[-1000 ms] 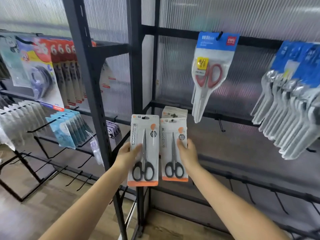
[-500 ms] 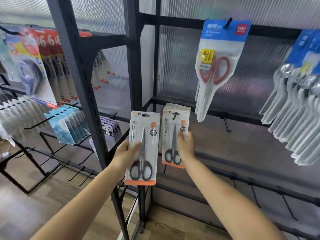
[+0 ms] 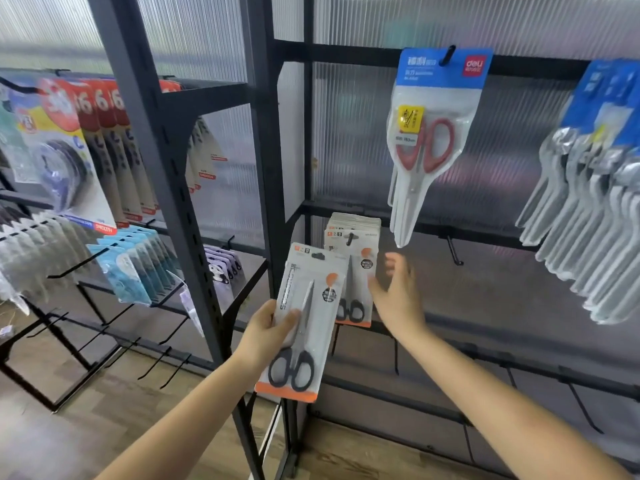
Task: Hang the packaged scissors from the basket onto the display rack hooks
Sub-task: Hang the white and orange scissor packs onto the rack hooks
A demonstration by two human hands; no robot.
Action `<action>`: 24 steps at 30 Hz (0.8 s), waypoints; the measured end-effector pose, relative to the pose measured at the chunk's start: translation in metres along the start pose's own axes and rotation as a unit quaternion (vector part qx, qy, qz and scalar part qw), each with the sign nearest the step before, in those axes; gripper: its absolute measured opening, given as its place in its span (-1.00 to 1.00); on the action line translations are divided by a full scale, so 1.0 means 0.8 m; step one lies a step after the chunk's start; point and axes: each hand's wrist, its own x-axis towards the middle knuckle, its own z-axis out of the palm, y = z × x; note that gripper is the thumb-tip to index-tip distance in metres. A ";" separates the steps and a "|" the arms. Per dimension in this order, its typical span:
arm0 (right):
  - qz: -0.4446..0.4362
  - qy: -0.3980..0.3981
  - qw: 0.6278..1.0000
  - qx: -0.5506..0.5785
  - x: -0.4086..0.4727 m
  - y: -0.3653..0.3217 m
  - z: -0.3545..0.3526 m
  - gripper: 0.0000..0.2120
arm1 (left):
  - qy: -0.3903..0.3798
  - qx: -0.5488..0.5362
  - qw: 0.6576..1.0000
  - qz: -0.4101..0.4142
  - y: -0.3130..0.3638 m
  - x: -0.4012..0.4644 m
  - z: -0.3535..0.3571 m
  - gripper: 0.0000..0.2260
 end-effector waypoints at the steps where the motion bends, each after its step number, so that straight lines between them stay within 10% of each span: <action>1: -0.025 -0.014 1.000 0.013 0.001 -0.009 -0.013 -0.64 | -0.010 0.004 1.000 0.003 -0.003 0.001 0.003 -0.90; 6: -0.041 -0.131 0.990 0.017 0.009 -0.048 -0.058 -0.75 | -0.038 -0.001 0.999 0.026 0.001 0.000 0.027 -0.97; 24: -0.093 -0.076 0.990 -0.072 0.036 -0.082 -0.049 -0.90 | 0.041 0.015 0.999 0.020 -0.019 0.002 0.033 -0.83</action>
